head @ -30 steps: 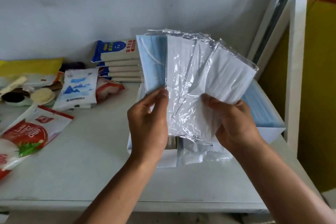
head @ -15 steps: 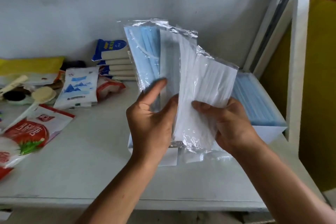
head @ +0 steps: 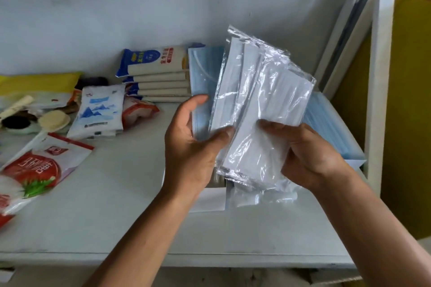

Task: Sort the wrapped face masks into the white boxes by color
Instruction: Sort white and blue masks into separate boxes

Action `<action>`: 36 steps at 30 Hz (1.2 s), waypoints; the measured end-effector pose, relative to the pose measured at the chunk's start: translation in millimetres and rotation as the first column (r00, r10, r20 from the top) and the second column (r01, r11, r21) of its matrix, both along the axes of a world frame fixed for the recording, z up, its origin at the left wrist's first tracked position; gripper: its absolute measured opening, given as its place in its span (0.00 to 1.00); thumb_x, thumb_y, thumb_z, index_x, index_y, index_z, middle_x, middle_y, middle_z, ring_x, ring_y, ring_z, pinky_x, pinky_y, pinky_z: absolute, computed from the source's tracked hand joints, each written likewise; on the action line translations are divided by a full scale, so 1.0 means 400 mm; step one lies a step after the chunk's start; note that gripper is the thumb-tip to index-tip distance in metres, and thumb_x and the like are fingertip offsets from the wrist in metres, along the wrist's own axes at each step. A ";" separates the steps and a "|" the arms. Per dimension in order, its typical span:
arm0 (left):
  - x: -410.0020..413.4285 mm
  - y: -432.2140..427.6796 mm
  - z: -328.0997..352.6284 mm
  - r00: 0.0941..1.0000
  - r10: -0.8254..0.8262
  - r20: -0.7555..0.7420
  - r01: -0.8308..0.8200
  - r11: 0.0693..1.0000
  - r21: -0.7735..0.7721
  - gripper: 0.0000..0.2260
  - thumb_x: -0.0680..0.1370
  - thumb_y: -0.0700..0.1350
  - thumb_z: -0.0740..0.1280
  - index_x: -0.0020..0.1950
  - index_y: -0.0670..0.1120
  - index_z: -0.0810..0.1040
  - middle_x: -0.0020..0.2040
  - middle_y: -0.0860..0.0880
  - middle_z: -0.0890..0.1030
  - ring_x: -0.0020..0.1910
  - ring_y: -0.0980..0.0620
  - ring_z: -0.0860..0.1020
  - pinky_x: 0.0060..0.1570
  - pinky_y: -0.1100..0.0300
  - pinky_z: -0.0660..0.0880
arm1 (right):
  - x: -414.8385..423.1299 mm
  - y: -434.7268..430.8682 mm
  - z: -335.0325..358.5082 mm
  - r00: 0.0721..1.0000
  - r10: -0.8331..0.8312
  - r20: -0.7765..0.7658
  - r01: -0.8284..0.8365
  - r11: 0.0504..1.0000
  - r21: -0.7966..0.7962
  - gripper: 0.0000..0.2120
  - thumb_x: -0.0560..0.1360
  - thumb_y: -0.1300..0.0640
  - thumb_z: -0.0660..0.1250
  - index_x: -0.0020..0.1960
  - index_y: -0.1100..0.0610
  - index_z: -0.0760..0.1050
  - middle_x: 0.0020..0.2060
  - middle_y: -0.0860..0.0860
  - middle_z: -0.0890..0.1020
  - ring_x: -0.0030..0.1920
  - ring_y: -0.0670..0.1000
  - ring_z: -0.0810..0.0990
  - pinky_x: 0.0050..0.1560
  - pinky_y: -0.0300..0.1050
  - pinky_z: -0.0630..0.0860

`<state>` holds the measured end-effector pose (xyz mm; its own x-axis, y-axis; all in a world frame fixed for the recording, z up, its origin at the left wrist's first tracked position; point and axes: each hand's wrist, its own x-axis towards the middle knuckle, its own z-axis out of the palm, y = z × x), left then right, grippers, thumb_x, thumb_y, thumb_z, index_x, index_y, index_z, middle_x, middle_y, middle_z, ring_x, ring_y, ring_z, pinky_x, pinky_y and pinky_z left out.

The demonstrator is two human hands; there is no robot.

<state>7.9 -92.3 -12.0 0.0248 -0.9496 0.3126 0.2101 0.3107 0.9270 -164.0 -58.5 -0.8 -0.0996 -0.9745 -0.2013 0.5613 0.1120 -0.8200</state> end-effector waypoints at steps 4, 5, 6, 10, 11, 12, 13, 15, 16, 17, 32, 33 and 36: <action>0.009 -0.012 0.005 0.999 0.047 0.017 -0.047 0.998 -0.028 0.13 0.71 0.48 0.73 0.55 0.56 0.82 0.54 0.55 0.84 0.58 0.56 0.80 0.63 0.54 0.73 | -0.010 -0.010 -0.005 0.996 -0.084 -0.018 0.084 0.996 0.020 0.14 0.71 0.68 0.71 0.57 0.65 0.80 0.53 0.60 0.85 0.53 0.60 0.85 0.53 0.56 0.82; 0.011 -0.014 0.007 0.998 0.055 0.010 -0.055 0.998 -0.034 0.11 0.73 0.46 0.71 0.55 0.56 0.82 0.52 0.57 0.84 0.57 0.58 0.80 0.62 0.56 0.73 | -0.011 -0.010 -0.005 0.996 -0.090 -0.008 0.091 0.996 0.013 0.15 0.72 0.67 0.70 0.58 0.65 0.80 0.53 0.60 0.85 0.52 0.59 0.85 0.51 0.54 0.83; 0.012 -0.014 0.010 0.999 0.051 0.008 -0.051 0.998 -0.033 0.11 0.74 0.45 0.70 0.55 0.55 0.81 0.52 0.59 0.84 0.57 0.58 0.80 0.62 0.56 0.73 | -0.011 -0.009 -0.005 0.996 -0.087 -0.004 0.087 0.996 0.007 0.15 0.73 0.67 0.69 0.60 0.65 0.79 0.53 0.60 0.85 0.52 0.58 0.85 0.49 0.52 0.83; 0.018 -0.013 0.026 0.992 0.123 0.024 -0.121 0.990 -0.075 0.16 0.74 0.37 0.71 0.59 0.50 0.78 0.51 0.70 0.80 0.58 0.63 0.78 0.67 0.55 0.72 | -0.018 -0.009 -0.004 0.994 -0.107 0.017 0.107 0.994 0.000 0.15 0.71 0.65 0.71 0.57 0.64 0.80 0.51 0.59 0.85 0.51 0.57 0.85 0.51 0.51 0.83; 0.025 -0.019 0.029 0.988 0.152 -0.006 -0.152 0.986 -0.069 0.17 0.74 0.37 0.71 0.60 0.50 0.77 0.52 0.69 0.81 0.58 0.62 0.78 0.67 0.54 0.72 | -0.021 -0.009 -0.003 0.993 -0.110 0.039 0.110 0.994 0.001 0.16 0.70 0.64 0.72 0.58 0.64 0.80 0.53 0.59 0.85 0.53 0.58 0.84 0.55 0.54 0.82; 0.035 -0.026 0.029 0.984 0.171 -0.046 -0.173 0.983 -0.058 0.18 0.73 0.37 0.72 0.61 0.50 0.77 0.53 0.65 0.82 0.57 0.60 0.79 0.65 0.54 0.74 | -0.025 -0.009 0.000 0.992 -0.113 0.064 0.113 0.994 0.000 0.18 0.70 0.64 0.72 0.59 0.63 0.80 0.54 0.59 0.84 0.55 0.59 0.84 0.57 0.56 0.81; 0.047 -0.033 0.030 0.978 0.195 -0.074 -0.198 0.979 -0.042 0.19 0.73 0.37 0.72 0.61 0.50 0.77 0.55 0.61 0.82 0.57 0.59 0.79 0.63 0.55 0.75 | -0.027 -0.009 0.005 0.990 -0.113 0.084 0.113 0.994 0.001 0.19 0.70 0.63 0.72 0.60 0.63 0.79 0.55 0.58 0.85 0.56 0.58 0.84 0.57 0.56 0.80; 0.070 -0.046 0.038 0.968 0.236 -0.085 -0.238 0.971 -0.021 0.20 0.73 0.37 0.73 0.63 0.49 0.76 0.61 0.53 0.79 0.58 0.56 0.80 0.61 0.55 0.76 | -0.033 -0.006 0.013 0.989 -0.089 0.115 0.090 0.996 -0.003 0.16 0.70 0.63 0.70 0.58 0.62 0.80 0.52 0.57 0.86 0.54 0.56 0.85 0.55 0.54 0.82; 0.081 -0.050 0.042 0.967 0.239 -0.089 -0.240 0.971 -0.010 0.21 0.73 0.37 0.73 0.64 0.49 0.76 0.62 0.51 0.78 0.60 0.53 0.80 0.62 0.52 0.77 | -0.035 -0.004 0.017 0.989 -0.073 0.126 0.075 0.997 -0.006 0.14 0.70 0.62 0.70 0.55 0.62 0.81 0.50 0.56 0.86 0.52 0.55 0.85 0.52 0.52 0.83; 0.089 -0.054 0.049 0.967 0.235 -0.100 -0.236 0.972 0.002 0.21 0.73 0.36 0.72 0.65 0.49 0.75 0.61 0.53 0.79 0.60 0.51 0.80 0.63 0.49 0.77 | -0.036 -0.002 0.023 0.988 -0.062 0.140 0.064 0.998 -0.011 0.12 0.70 0.62 0.69 0.53 0.61 0.81 0.48 0.55 0.86 0.51 0.54 0.86 0.50 0.51 0.83; 0.057 -0.019 0.050 0.932 0.074 0.354 -0.031 0.992 -0.125 0.06 0.79 0.41 0.66 0.51 0.47 0.83 0.39 0.62 0.81 0.40 0.67 0.77 0.44 0.74 0.71 | 0.000 0.004 0.012 0.991 0.048 0.122 -0.043 0.998 -0.047 0.17 0.70 0.61 0.69 0.59 0.60 0.79 0.53 0.57 0.84 0.55 0.58 0.84 0.59 0.58 0.80; 0.047 -0.004 0.058 0.924 0.017 0.383 0.027 0.994 -0.108 0.10 0.80 0.48 0.64 0.46 0.44 0.82 0.37 0.57 0.79 0.39 0.63 0.76 0.44 0.69 0.71 | 0.006 0.004 0.009 0.990 0.066 0.121 -0.059 0.996 -0.062 0.19 0.72 0.62 0.70 0.63 0.61 0.78 0.58 0.59 0.83 0.59 0.60 0.82 0.61 0.60 0.78; 0.030 0.030 0.059 0.869 -0.224 0.441 0.239 0.971 0.022 0.23 0.74 0.65 0.62 0.35 0.45 0.72 0.32 0.45 0.67 0.34 0.53 0.66 0.34 0.51 0.63 | 0.027 0.010 -0.001 0.990 0.115 0.084 -0.104 0.986 -0.131 0.24 0.73 0.64 0.70 0.69 0.64 0.73 0.65 0.64 0.78 0.65 0.65 0.78 0.65 0.63 0.74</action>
